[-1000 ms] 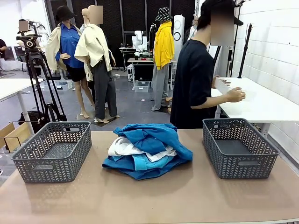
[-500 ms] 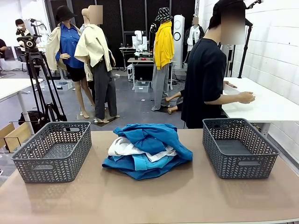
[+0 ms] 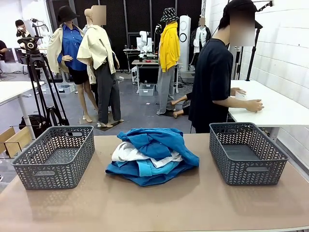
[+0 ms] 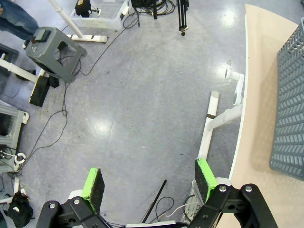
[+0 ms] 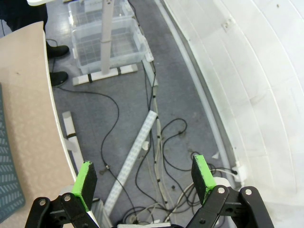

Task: Sort the tops and bottoms.
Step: Lift clothes from the center of the table with your left hand.

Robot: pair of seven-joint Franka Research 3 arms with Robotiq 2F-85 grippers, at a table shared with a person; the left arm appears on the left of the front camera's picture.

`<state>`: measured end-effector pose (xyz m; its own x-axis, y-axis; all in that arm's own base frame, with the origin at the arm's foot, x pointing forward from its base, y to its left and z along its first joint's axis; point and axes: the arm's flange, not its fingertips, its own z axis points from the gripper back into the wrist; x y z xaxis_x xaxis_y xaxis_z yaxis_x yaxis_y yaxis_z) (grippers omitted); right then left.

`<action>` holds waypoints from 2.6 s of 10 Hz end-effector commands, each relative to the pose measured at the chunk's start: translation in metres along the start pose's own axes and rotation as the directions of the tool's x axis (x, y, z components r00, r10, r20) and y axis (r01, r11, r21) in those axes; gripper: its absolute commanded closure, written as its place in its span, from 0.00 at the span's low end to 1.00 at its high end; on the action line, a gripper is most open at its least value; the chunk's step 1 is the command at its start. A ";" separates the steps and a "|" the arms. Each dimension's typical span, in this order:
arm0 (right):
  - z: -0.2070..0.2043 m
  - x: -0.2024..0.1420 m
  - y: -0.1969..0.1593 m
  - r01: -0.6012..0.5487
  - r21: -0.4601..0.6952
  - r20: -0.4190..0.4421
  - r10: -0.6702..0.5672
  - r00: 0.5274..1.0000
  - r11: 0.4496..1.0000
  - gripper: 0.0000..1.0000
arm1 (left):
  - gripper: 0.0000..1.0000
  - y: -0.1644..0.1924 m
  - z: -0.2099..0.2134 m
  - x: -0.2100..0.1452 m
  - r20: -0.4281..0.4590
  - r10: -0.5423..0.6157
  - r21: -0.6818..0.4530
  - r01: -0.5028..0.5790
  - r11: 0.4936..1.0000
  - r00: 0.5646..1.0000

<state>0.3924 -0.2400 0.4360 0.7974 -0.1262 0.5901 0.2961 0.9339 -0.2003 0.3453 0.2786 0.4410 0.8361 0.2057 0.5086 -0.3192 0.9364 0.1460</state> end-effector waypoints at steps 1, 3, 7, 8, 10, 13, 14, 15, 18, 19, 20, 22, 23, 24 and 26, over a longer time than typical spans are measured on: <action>-0.002 0.001 0.001 -0.002 0.003 0.000 0.002 1.000 1.000 0.00 | 0.00 0.001 0.001 -0.001 -0.004 -0.009 0.004 0.009 1.000 1.000; -0.002 0.001 0.001 -0.002 0.003 0.000 0.002 1.000 1.000 0.00 | 0.00 0.001 0.001 -0.001 -0.004 -0.009 0.004 0.009 1.000 1.000; -0.002 0.001 0.001 -0.002 0.003 0.000 0.002 1.000 1.000 0.00 | 0.00 0.001 0.001 -0.001 -0.004 -0.009 0.004 0.009 1.000 1.000; -0.002 0.001 0.001 -0.002 0.003 0.000 0.002 1.000 1.000 0.00 | 0.00 0.001 0.001 -0.001 -0.004 -0.009 0.004 0.009 1.000 1.000; -0.002 0.001 0.001 -0.002 0.003 0.000 0.002 1.000 1.000 0.00 | 0.00 0.001 0.001 -0.001 -0.004 -0.009 0.004 0.009 1.000 1.000; -0.002 0.001 0.001 -0.002 0.003 0.000 0.002 1.000 1.000 0.00 | 0.00 0.001 0.001 -0.001 -0.004 -0.009 0.004 0.009 1.000 1.000; -0.002 0.001 0.001 -0.002 0.003 0.000 0.002 1.000 1.000 0.00 | 0.00 0.001 0.001 -0.001 -0.004 -0.009 0.004 0.009 1.000 1.000; -0.002 0.001 0.001 -0.002 0.003 0.000 0.002 1.000 1.000 0.00 | 0.00 0.001 0.001 -0.001 -0.004 -0.009 0.004 0.009 1.000 1.000; -0.002 0.001 0.001 -0.002 0.003 0.000 0.002 1.000 1.000 0.00 | 0.00 0.001 0.001 -0.001 -0.004 -0.009 0.004 0.009 1.000 1.000; -0.002 0.001 0.001 -0.002 0.003 0.000 0.002 1.000 1.000 0.00 | 0.00 0.001 0.001 -0.001 -0.004 -0.009 0.004 0.009 1.000 1.000; -0.002 0.001 0.001 -0.002 0.003 0.000 0.002 1.000 1.000 0.00 | 0.00 0.001 0.001 -0.001 -0.004 -0.009 0.004 0.009 1.000 1.000; -0.002 0.001 0.001 -0.002 0.003 0.000 0.002 1.000 1.000 0.00 | 0.00 0.001 0.001 -0.001 -0.004 -0.009 0.004 0.009 1.000 1.000; -0.002 0.001 0.001 -0.002 0.003 0.000 0.002 1.000 1.000 0.00 | 0.00 0.000 0.000 0.000 0.000 0.000 0.000 0.000 1.000 1.000; -0.002 0.001 0.001 -0.002 0.003 0.000 0.002 1.000 1.000 0.00 | 0.00 -0.002 0.007 0.013 0.030 -0.029 -0.001 0.029 1.000 0.999; -0.002 0.001 0.001 -0.002 0.003 0.000 0.002 1.000 1.000 0.00 | 0.00 -0.015 0.026 0.044 0.093 -0.089 -0.012 0.090 0.996 0.992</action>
<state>0.3924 -0.2402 0.4360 0.7973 -0.1264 0.5903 0.2963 0.9339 -0.2002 0.3649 0.2675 0.4697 0.8224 0.1433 0.5505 -0.2810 0.9438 0.1741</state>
